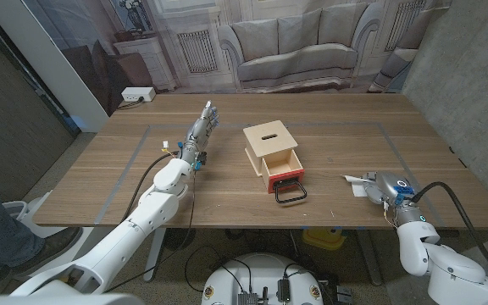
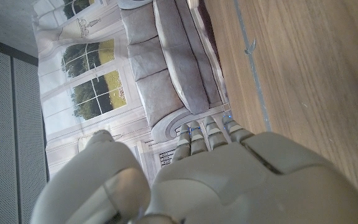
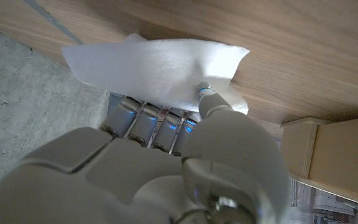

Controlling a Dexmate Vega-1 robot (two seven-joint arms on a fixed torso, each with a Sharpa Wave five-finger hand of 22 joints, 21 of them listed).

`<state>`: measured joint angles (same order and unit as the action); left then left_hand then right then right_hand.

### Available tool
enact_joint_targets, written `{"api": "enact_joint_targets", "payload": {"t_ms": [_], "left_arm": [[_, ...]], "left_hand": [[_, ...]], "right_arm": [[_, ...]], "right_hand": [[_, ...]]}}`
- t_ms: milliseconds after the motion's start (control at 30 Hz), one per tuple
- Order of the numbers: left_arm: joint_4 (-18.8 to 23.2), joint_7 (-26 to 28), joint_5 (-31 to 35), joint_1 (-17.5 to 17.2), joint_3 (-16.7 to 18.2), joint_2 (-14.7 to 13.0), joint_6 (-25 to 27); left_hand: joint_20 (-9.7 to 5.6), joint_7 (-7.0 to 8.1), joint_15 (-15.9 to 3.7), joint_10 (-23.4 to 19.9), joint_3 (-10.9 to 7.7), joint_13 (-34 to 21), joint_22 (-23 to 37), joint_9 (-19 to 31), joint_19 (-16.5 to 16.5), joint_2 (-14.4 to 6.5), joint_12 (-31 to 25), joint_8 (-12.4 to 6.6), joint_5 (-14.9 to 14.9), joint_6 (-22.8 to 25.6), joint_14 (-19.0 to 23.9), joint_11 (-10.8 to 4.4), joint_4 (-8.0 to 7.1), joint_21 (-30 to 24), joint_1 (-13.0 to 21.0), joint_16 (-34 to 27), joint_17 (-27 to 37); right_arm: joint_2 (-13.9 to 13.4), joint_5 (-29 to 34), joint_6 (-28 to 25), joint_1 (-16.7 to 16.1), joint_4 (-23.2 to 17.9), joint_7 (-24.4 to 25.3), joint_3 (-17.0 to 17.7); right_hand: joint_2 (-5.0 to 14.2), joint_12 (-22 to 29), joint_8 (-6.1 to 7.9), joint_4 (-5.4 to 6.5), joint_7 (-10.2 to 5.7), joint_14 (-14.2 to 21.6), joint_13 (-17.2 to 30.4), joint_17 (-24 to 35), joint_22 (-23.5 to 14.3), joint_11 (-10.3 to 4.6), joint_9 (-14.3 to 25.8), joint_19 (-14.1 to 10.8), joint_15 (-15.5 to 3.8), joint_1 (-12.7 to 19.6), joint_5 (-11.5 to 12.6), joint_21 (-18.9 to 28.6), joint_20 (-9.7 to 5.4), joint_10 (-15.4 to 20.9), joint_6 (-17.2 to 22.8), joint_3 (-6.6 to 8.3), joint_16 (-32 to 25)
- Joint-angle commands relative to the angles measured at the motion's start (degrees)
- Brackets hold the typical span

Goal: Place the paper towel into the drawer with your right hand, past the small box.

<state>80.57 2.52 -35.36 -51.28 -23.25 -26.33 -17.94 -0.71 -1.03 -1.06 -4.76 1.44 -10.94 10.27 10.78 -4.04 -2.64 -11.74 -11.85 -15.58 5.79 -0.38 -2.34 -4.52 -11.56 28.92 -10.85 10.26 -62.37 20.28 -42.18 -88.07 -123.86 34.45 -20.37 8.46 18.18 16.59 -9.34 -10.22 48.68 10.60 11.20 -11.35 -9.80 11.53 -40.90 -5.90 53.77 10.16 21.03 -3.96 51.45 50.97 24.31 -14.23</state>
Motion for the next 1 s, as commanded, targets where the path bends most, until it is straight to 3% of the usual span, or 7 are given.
{"api": "enact_joint_targets", "payload": {"t_ms": [33,600,1000], "left_arm": [[-0.4,-0.3,-0.2,0.2,0.2,0.1,-0.1],[0.1,-0.1,-0.1,0.5,0.5,-0.5,0.3],[0.3,0.1,0.2,0.8,0.4,-0.4,0.1]], "left_hand": [[0.16,-0.01,-0.08,-0.3,0.18,-0.1,0.1,0.2,-0.1,-0.4,-0.1,0.12,0.0,0.4,0.4,-0.36,-0.09,0.1,0.1,0.0,0.3],[0.19,0.02,-0.03,-0.3,0.33,-0.1,0.1,0.2,-0.1,-0.5,0.0,0.14,0.1,0.5,0.3,-0.14,-0.09,0.1,0.1,0.0,0.3],[0.07,-0.04,0.0,-0.3,0.42,-0.1,0.1,0.2,-0.1,-0.5,0.0,0.18,0.1,0.4,0.4,-0.22,-0.07,0.1,0.2,0.0,0.3]], "right_arm": [[0.6,0.7,-0.2,0.6,-0.1,0.4,-0.4],[0.3,3.0,-0.5,0.2,-3.2,0.9,0.2],[-0.7,4.5,0.4,-1.7,-5.6,1.2,2.4]], "right_hand": [[-0.03,0.4,0.46,-0.01,-0.02,1.8,0.1,0.3,-0.3,-0.21,0.2,-1.3,-7.81,1.5,-0.2,0.9,-7.56,2.0,1.9,-0.03,-0.5],[0.02,0.2,0.37,0.38,0.16,3.5,0.1,0.3,-0.5,-0.1,0.3,-2.1,-7.78,2.1,-0.2,1.4,-7.54,3.3,3.2,-0.39,-0.6],[0.02,0.1,0.31,0.67,0.27,4.0,0.1,0.2,-0.5,0.12,0.3,-2.2,-7.68,2.2,-0.1,1.5,-7.57,4.1,3.9,-0.59,-0.4]]}}
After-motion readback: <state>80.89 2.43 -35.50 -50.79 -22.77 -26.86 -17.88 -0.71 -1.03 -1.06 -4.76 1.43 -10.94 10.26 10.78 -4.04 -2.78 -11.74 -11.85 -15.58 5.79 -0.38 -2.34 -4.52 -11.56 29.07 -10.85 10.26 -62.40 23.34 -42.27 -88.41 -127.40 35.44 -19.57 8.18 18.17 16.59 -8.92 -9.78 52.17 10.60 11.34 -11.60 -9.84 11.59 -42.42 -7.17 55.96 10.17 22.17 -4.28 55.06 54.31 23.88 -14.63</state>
